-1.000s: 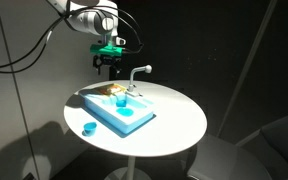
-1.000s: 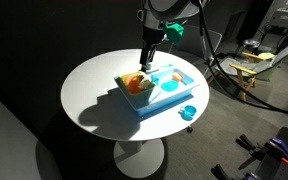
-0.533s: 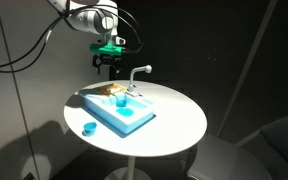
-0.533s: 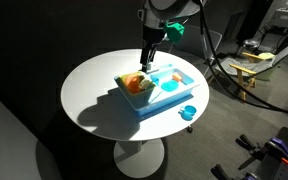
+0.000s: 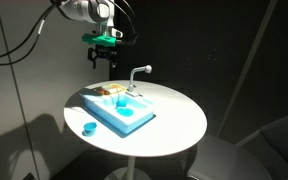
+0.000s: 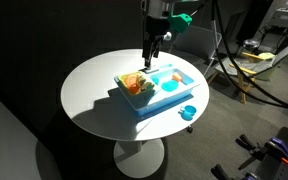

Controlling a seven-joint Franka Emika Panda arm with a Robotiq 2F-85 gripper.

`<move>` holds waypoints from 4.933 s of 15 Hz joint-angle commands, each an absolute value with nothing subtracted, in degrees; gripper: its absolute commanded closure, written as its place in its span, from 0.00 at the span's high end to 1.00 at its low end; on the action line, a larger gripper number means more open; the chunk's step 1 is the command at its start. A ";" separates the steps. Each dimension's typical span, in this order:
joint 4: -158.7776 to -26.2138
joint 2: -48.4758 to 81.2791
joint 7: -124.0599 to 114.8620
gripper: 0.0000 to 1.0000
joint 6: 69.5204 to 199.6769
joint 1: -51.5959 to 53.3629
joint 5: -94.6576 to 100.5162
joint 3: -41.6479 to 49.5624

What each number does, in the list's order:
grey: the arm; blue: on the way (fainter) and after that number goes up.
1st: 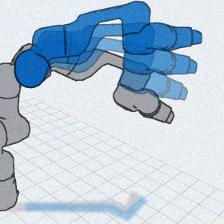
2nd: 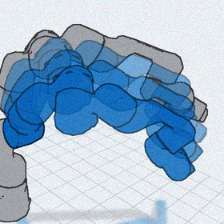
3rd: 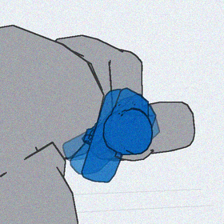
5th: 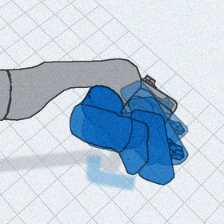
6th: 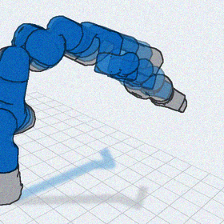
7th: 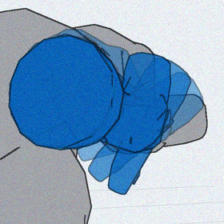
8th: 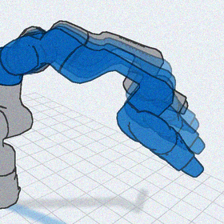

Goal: Remove the bottle from the sink and put it on the dish rack

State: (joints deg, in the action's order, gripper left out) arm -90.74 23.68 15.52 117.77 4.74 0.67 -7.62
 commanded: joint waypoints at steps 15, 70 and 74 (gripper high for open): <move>-108.76 3.18 -2.05 1.00 109.32 5.51 0.40 -6.60; -135.15 -25.20 -3.19 1.00 108.14 1.85 -2.96 -1.34; -135.15 -25.20 -3.19 1.00 108.14 1.85 -2.97 -1.34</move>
State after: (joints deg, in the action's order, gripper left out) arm -135.26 -25.22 -3.32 108.29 2.21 -2.84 -1.04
